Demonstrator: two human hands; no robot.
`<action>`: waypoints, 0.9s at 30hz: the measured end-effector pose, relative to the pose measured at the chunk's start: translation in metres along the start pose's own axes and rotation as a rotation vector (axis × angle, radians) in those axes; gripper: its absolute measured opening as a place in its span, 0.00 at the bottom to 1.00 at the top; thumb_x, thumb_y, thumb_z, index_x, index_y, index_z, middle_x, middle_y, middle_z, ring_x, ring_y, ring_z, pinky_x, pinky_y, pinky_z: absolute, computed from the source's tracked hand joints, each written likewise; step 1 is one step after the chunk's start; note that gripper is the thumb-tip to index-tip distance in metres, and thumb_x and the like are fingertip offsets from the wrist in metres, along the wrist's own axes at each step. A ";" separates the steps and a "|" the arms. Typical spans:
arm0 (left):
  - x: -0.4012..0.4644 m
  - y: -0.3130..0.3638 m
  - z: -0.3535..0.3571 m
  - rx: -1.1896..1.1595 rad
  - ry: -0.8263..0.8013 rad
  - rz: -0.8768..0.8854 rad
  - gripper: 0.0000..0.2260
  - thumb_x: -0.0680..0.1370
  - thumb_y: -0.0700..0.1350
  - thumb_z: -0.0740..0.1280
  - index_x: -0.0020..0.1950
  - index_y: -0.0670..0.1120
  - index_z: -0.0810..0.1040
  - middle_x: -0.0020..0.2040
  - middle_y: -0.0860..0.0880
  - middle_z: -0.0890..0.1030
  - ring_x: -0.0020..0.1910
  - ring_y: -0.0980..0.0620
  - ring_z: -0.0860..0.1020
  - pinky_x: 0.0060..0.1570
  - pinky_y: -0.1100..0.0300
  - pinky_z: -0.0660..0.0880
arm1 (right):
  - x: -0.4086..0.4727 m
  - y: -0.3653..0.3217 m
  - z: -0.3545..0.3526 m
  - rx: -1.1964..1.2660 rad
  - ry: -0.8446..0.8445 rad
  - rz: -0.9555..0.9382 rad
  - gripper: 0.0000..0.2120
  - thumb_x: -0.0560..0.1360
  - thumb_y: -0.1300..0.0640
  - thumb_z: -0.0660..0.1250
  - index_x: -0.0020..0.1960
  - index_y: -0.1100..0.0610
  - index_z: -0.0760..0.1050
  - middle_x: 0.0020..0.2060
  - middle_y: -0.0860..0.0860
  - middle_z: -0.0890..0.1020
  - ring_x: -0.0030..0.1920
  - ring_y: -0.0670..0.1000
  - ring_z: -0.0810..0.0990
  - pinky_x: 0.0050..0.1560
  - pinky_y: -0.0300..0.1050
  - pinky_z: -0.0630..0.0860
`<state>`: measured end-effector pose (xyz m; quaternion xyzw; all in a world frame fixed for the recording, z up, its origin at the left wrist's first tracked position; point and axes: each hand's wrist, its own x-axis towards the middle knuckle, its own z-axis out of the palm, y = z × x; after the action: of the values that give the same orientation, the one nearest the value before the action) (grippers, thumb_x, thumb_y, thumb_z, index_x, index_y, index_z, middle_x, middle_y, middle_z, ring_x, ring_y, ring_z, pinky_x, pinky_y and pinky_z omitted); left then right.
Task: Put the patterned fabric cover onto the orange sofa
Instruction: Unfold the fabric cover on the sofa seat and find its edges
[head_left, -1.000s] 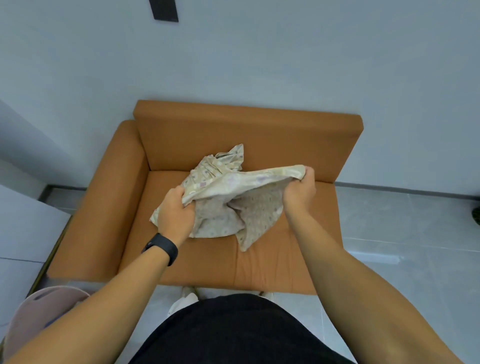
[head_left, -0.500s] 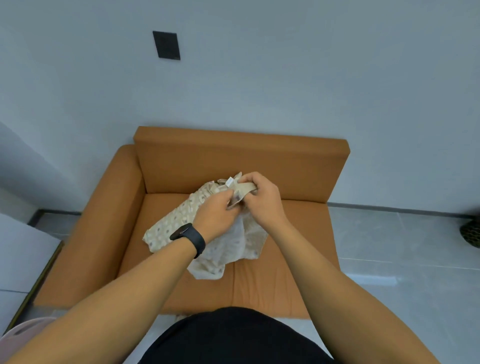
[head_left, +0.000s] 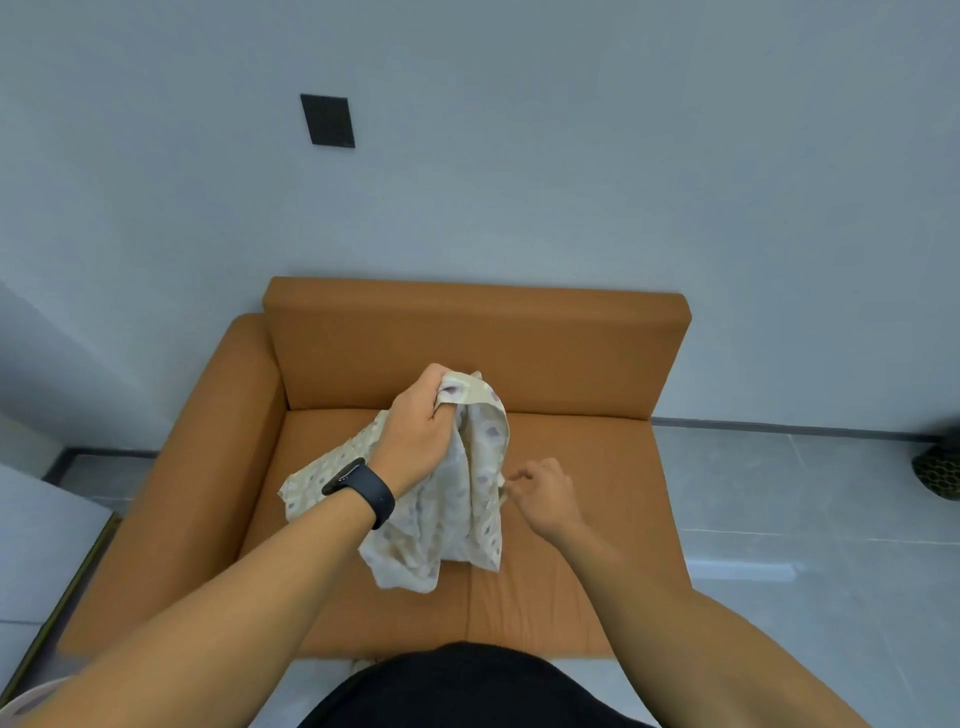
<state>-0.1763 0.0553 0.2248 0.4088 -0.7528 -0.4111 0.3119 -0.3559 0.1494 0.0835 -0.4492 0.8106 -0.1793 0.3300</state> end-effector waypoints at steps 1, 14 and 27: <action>0.004 0.002 -0.005 -0.005 0.011 0.014 0.09 0.84 0.39 0.57 0.46 0.41 0.71 0.40 0.43 0.75 0.35 0.54 0.69 0.36 0.61 0.67 | 0.004 -0.005 -0.001 0.005 -0.084 0.010 0.23 0.75 0.43 0.69 0.68 0.47 0.73 0.63 0.48 0.68 0.66 0.57 0.69 0.64 0.49 0.69; 0.019 -0.002 -0.026 -0.094 0.124 -0.019 0.08 0.82 0.36 0.58 0.49 0.44 0.76 0.44 0.49 0.80 0.43 0.51 0.77 0.41 0.63 0.72 | 0.017 -0.035 0.071 -0.215 -0.436 0.145 0.59 0.59 0.29 0.71 0.80 0.44 0.45 0.72 0.50 0.60 0.73 0.58 0.59 0.68 0.52 0.62; 0.069 -0.045 -0.078 0.039 0.321 -0.245 0.10 0.83 0.41 0.58 0.42 0.46 0.70 0.38 0.47 0.76 0.35 0.51 0.71 0.35 0.55 0.67 | 0.106 -0.118 -0.085 0.757 0.425 0.390 0.11 0.78 0.65 0.59 0.53 0.54 0.77 0.51 0.55 0.81 0.51 0.59 0.79 0.55 0.51 0.78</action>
<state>-0.1296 -0.0483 0.2312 0.5636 -0.6460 -0.3608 0.3674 -0.3826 -0.0034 0.1742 -0.0902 0.8070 -0.4850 0.3248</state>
